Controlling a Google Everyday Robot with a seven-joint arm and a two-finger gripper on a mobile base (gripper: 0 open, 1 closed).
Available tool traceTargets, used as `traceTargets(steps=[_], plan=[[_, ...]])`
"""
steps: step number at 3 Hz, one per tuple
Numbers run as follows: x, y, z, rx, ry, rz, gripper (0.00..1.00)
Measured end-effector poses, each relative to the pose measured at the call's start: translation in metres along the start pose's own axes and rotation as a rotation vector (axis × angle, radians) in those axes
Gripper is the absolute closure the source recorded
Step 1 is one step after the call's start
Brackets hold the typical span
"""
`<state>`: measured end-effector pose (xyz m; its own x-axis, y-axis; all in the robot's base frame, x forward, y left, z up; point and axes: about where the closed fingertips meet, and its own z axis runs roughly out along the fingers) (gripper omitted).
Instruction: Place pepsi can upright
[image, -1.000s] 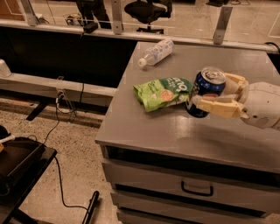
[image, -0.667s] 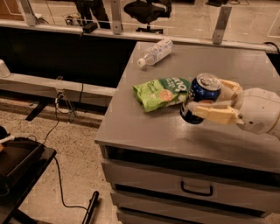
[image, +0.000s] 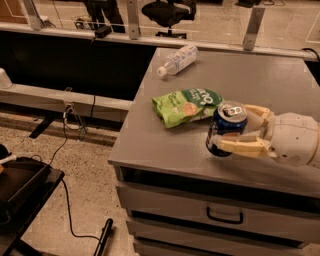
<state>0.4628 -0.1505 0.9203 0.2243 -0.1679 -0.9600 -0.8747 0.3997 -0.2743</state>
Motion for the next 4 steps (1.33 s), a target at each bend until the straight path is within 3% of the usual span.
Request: traceTargets(steps=[1,2,4], plan=[[0.011,0.0055,0.0008,-0.001,0.034,-0.011,1.0],[0.0152,0.0067,0.0015,-0.009,0.048,0.005,0.82],[0.0166,0.0094,0.0029,-0.031,0.047,0.04,0.35]])
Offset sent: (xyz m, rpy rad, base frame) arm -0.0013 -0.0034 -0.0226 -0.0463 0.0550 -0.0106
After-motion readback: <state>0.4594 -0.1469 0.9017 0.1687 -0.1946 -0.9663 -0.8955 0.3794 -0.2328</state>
